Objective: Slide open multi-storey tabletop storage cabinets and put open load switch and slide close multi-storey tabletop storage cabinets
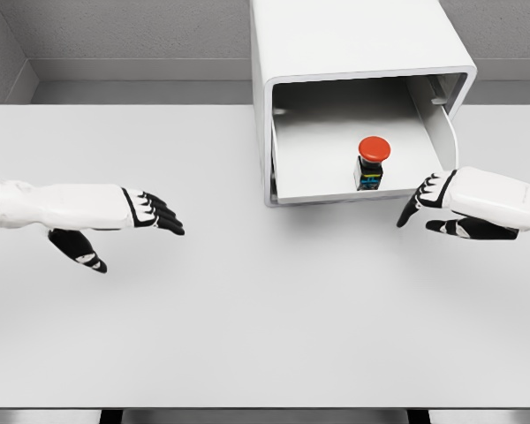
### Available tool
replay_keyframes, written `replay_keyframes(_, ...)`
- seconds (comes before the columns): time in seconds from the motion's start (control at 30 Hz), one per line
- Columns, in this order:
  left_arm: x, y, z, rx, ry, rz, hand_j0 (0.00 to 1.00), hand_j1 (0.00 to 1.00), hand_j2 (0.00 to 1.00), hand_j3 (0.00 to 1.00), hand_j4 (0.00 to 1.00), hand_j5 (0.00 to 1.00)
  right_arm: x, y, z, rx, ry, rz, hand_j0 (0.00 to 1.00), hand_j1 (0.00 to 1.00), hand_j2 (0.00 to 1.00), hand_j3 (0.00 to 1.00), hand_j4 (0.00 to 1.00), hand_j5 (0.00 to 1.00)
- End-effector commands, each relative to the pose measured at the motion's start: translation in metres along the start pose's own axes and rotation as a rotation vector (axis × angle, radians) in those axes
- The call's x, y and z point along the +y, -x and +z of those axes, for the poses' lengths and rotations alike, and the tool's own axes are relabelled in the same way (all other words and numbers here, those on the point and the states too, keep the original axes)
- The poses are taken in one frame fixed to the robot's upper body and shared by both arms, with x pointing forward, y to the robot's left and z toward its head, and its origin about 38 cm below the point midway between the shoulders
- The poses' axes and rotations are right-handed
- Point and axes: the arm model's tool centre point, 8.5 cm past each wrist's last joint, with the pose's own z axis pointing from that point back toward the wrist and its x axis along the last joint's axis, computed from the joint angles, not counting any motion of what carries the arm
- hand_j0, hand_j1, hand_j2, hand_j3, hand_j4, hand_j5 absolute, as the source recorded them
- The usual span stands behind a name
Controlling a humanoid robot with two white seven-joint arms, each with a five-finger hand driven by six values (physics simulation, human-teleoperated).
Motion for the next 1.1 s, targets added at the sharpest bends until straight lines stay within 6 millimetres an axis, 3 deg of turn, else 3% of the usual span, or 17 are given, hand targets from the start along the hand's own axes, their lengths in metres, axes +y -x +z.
replay_keyframes(0.0,-0.002,0.001,-0.007,-0.005,0.007,-0.001,1.00,1.00,1.00,1.00,1.00,1.00,0.006,0.000,-0.003,-0.006,-0.013,-0.013,0.60,0.60,0.60,0.60,0.60,0.60)
replay_keyframes(0.47,-0.005,0.002,-0.006,0.016,0.033,-0.029,1.00,1.00,1.00,1.00,1.00,1.00,0.009,0.004,-0.023,-0.003,-0.055,0.042,0.60,0.60,0.60,0.60,0.60,0.60)
replay_keyframes(1.07,-0.006,0.003,-0.007,0.024,0.045,-0.045,1.00,1.00,1.00,1.00,1.00,1.00,-0.002,0.031,-0.057,0.004,-0.050,0.027,0.62,0.62,0.62,0.62,0.62,0.62)
